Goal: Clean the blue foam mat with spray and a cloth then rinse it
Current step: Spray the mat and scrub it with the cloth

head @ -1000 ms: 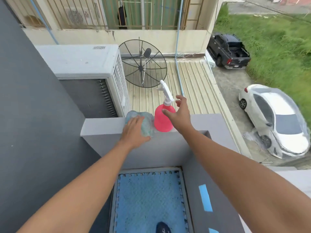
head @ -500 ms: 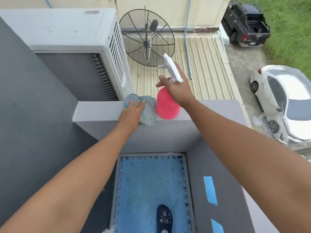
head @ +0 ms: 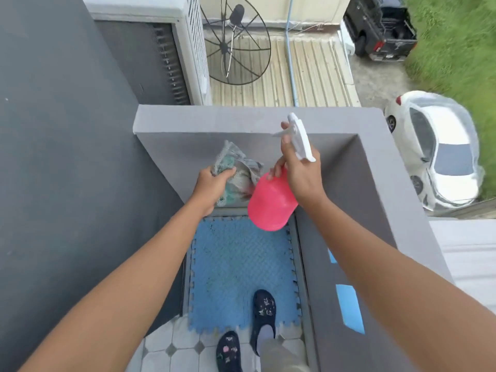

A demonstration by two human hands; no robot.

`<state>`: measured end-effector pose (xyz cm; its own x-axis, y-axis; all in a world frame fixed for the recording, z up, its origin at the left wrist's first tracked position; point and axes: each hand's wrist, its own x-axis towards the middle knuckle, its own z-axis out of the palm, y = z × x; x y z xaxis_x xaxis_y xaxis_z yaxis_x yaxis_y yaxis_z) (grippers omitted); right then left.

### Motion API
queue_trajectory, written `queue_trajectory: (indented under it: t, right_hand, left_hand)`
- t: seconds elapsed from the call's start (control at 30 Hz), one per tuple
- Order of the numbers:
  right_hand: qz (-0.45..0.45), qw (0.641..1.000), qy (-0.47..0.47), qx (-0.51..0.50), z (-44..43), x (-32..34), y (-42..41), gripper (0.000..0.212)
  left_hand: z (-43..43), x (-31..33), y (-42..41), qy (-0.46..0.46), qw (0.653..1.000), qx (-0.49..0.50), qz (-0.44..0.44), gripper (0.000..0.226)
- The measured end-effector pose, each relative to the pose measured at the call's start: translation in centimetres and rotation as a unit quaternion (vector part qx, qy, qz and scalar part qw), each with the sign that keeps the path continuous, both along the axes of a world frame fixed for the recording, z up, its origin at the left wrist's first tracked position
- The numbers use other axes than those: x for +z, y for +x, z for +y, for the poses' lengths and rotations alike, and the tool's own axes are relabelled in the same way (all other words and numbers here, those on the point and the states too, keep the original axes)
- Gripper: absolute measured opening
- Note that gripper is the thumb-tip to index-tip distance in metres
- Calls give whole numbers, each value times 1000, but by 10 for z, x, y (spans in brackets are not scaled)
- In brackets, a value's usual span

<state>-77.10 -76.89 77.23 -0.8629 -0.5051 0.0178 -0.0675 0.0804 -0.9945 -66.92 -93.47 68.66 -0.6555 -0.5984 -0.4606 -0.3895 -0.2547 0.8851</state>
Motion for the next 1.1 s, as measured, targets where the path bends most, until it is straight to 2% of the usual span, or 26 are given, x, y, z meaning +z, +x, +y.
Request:
queue_trajectory:
  t: [0.17, 0.27, 0.33, 0.37, 0.43, 0.47, 0.5, 0.57, 0.63, 0.7, 0.8, 0.9, 1.03, 1.1]
  right_hand:
    - [-79, 993, 72, 46, 50, -100, 78, 30]
    - [-129, 980, 133, 77, 83, -188, 121, 36]
    - [-143, 968, 181, 97, 108, -257, 146, 44]
    - [-150, 962, 202, 104, 119, -293, 157, 45]
    - [-175, 949, 236, 112, 141, -365, 175, 42]
    - [-194, 941, 254, 113, 152, -400, 185, 42]
    - [-216, 930, 276, 108, 162, -433, 194, 44]
    - [-265, 906, 317, 91, 178, -493, 207, 51]
    - [-302, 890, 331, 91, 189, -549, 217, 48]
    - [-312, 877, 349, 107, 193, -599, 226, 58]
    - [-304, 857, 395, 132, 193, -666, 246, 71]
    - [-310, 853, 398, 131, 175, -706, 254, 67]
    - [-237, 861, 415, 173, 150, -727, 252, 70]
    - [-217, 868, 397, 205, 146, -736, 252, 69]
  left_hand:
    - [22, -101, 74, 113, 990, 22, -81, 58]
    - [32, -170, 112, 119, 985, 21, -121, 76]
    - [37, -225, 132, 116, 983, 3, -139, 73]
    - [36, -264, 141, 110, 983, -6, -148, 74]
    - [38, -336, 155, 84, 980, -18, -182, 93]
    - [40, -370, 161, 69, 978, -27, -192, 93]
    - [44, -397, 166, 57, 978, -42, -197, 79]
    - [56, -441, 173, 33, 976, -72, -202, 32]
    - [60, -490, 180, -5, 971, -99, -215, 12]
    - [54, -536, 189, -52, 964, -127, -229, 13]
    - [48, -594, 201, -112, 961, -114, -224, 25]
    - [41, -633, 213, -200, 950, -84, -223, 36]
    - [32, -681, 237, -218, 949, -94, -207, 49]
    - [36, -696, 249, -192, 956, -83, -207, 44]
